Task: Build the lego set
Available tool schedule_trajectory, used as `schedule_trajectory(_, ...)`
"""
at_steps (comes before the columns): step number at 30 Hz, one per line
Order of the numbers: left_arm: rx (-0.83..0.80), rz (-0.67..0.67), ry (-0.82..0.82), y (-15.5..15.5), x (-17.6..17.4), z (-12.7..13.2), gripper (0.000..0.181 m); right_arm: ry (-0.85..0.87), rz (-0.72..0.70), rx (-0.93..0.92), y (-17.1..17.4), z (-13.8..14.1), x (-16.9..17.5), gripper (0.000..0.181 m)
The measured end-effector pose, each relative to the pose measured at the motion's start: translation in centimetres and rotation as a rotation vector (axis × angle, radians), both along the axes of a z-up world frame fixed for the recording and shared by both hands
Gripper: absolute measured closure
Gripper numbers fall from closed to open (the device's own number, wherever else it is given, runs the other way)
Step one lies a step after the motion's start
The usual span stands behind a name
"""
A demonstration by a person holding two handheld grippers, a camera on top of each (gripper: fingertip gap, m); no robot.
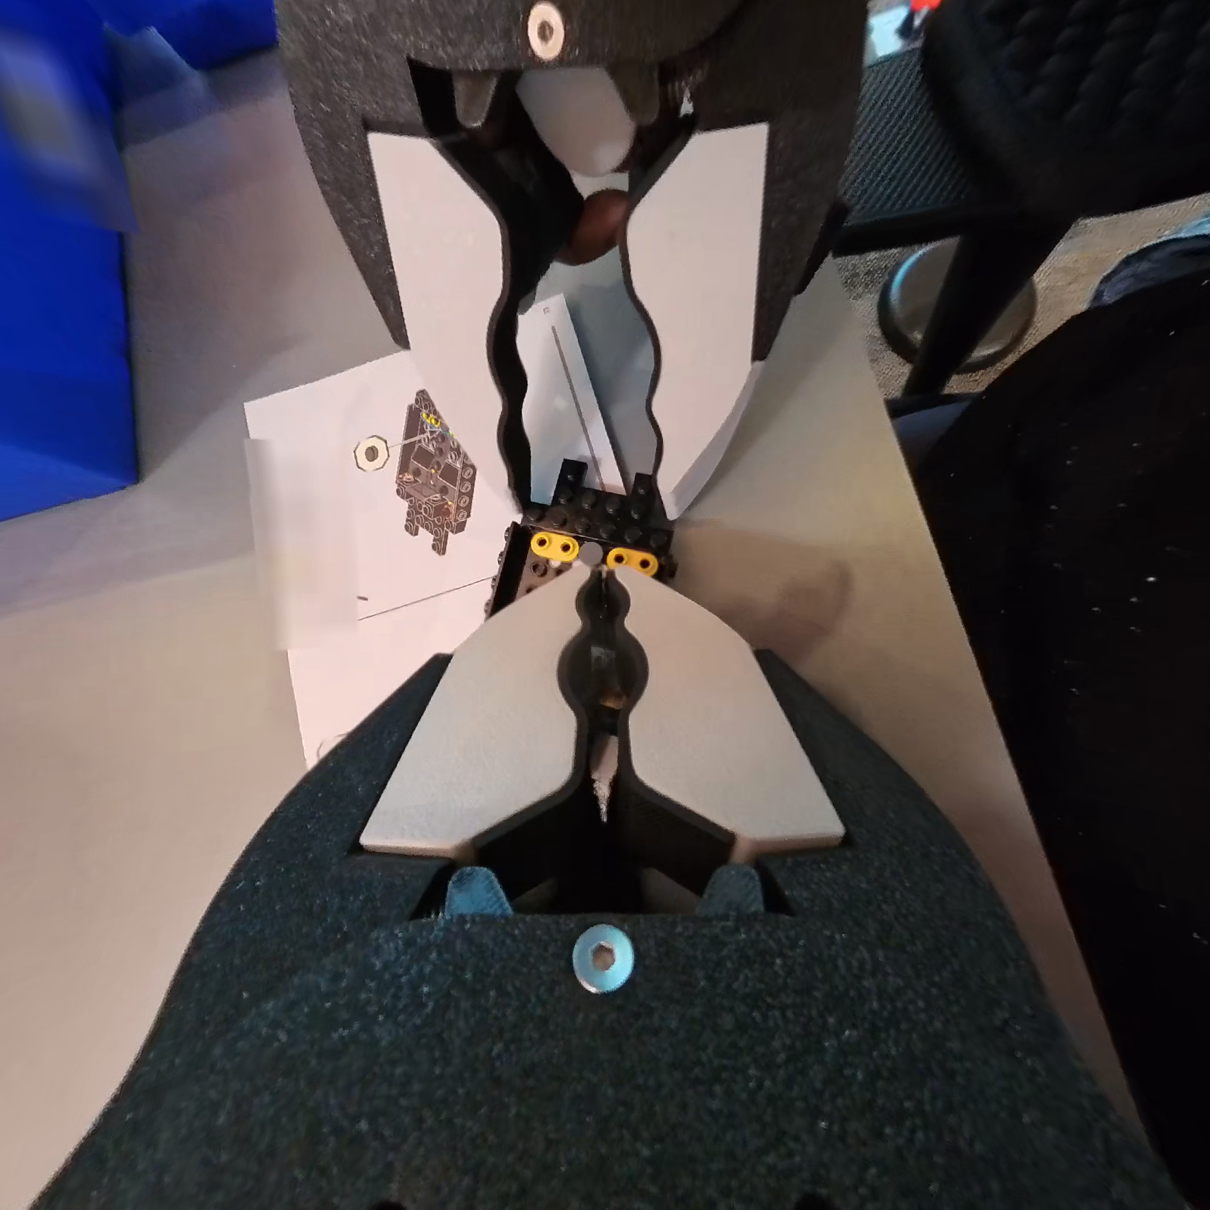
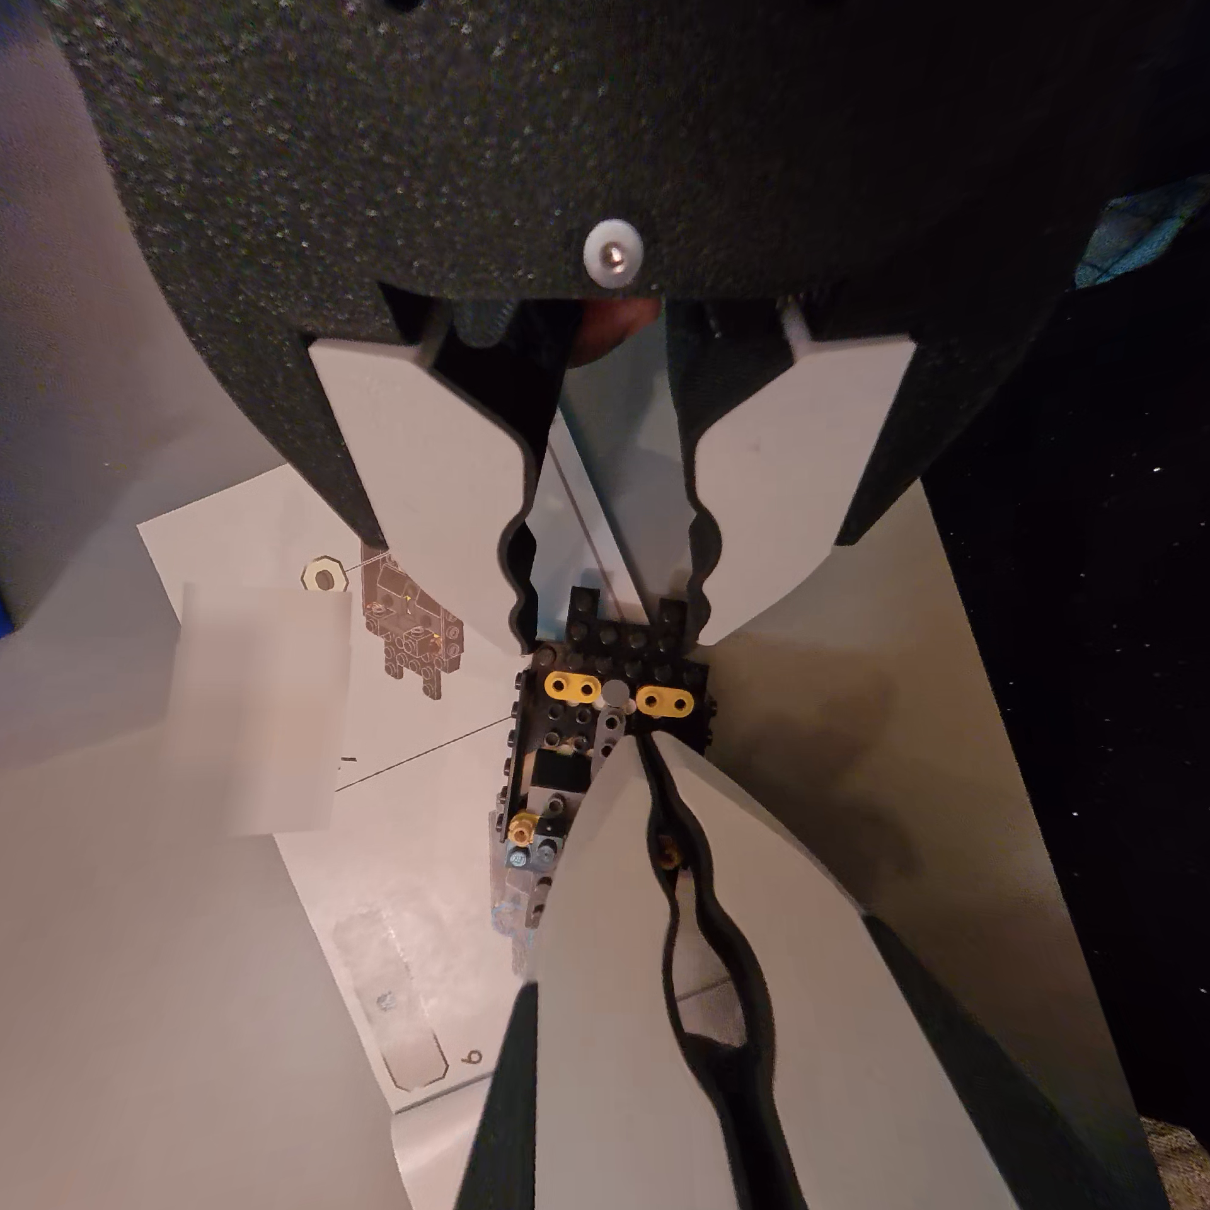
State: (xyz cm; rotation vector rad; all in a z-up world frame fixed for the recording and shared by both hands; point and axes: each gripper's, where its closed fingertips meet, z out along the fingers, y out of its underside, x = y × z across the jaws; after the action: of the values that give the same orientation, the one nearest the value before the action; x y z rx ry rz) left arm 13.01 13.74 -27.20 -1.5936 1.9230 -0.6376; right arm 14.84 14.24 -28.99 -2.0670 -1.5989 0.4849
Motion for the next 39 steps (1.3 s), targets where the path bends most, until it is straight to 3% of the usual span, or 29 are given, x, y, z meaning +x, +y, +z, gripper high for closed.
schedule_trajectory(5,0.030,0.064,-0.020,0.8,-1.3,0.5,0.163,0.046,-0.061,-0.035,-0.3,1.7,0.6,0.139)
schedule_trajectory(6,0.024,0.071,-0.017,0.8,-1.6,0.3,0.150,0.047,-0.073,-0.066,-0.7,1.7,0.6,0.139)
schedule_trajectory(10,0.029,0.086,-0.021,1.1,-2.1,-0.1,0.139,-0.019,-0.106,-0.012,-0.1,0.3,1.0,0.131)
schedule_trajectory(14,0.045,0.086,-0.028,1.4,-2.1,0.2,0.134,0.060,-0.148,-0.019,1.1,1.0,0.6,0.139)
schedule_trajectory(21,0.054,0.118,-0.033,2.8,-2.0,0.0,0.136,0.021,-0.160,0.045,3.9,1.4,0.6,0.142)
schedule_trajectory(25,0.065,0.093,-0.060,2.1,-2.0,0.5,0.130,0.032,-0.088,0.017,2.3,2.7,-0.1,0.142)
schedule_trajectory(30,0.067,0.074,-0.039,1.9,-2.0,-0.4,0.127,-0.093,-0.029,-0.012,0.5,1.1,1.0,0.117)
schedule_trajectory(39,0.088,0.114,-0.035,3.1,-2.1,-0.3,0.134,-0.041,-0.070,0.009,2.0,0.4,0.3,0.130)
